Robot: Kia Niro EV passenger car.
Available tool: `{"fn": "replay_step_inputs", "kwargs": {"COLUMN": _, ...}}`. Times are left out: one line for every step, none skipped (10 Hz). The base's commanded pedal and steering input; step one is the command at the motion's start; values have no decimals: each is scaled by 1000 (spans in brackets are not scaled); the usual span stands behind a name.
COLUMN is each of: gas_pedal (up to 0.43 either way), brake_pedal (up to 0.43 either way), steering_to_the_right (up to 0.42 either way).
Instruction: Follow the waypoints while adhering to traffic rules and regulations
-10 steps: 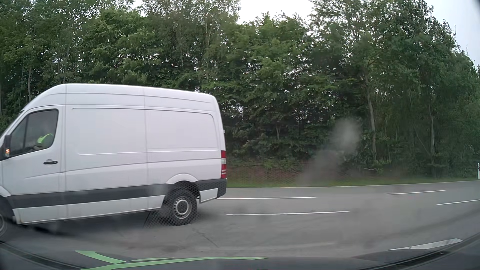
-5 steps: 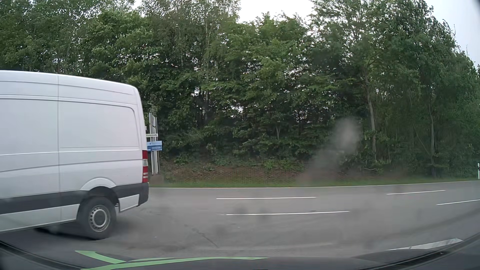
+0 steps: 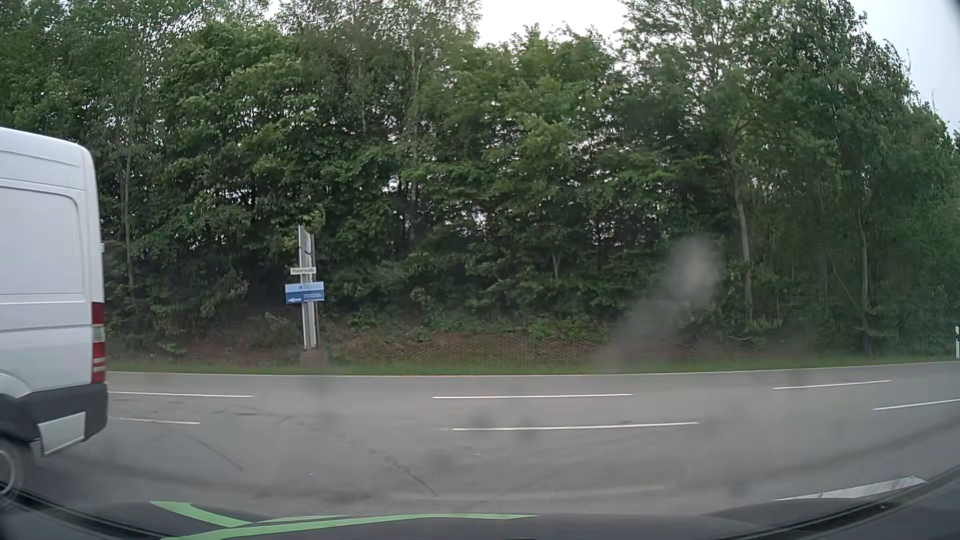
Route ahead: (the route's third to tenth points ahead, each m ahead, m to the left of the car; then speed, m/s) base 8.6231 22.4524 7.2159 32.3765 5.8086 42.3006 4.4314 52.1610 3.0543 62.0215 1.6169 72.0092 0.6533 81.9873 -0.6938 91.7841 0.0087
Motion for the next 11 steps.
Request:
{"fn": "replay_step_inputs", "kwargs": {"gas_pedal": 0, "brake_pedal": 348, "steering_to_the_right": -82}}
{"fn": "replay_step_inputs", "kwargs": {"gas_pedal": 0, "brake_pedal": 348, "steering_to_the_right": -82}}
{"fn": "replay_step_inputs", "kwargs": {"gas_pedal": 0, "brake_pedal": 348, "steering_to_the_right": -82}}
{"fn": "replay_step_inputs", "kwargs": {"gas_pedal": 0, "brake_pedal": 348, "steering_to_the_right": -82}}
{"fn": "replay_step_inputs", "kwargs": {"gas_pedal": 0, "brake_pedal": 348, "steering_to_the_right": -82}}
{"fn": "replay_step_inputs", "kwargs": {"gas_pedal": 0, "brake_pedal": 348, "steering_to_the_right": -82}}
{"fn": "replay_step_inputs", "kwargs": {"gas_pedal": 0, "brake_pedal": 348, "steering_to_the_right": -82}}
{"fn": "replay_step_inputs", "kwargs": {"gas_pedal": 0, "brake_pedal": 348, "steering_to_the_right": -82}}
{"fn": "replay_step_inputs", "kwargs": {"gas_pedal": 0, "brake_pedal": 348, "steering_to_the_right": -83}}
{"fn": "replay_step_inputs", "kwargs": {"gas_pedal": 0, "brake_pedal": 348, "steering_to_the_right": -83}}
{"fn": "replay_step_inputs", "kwargs": {"gas_pedal": 0, "brake_pedal": 348, "steering_to_the_right": -83}}
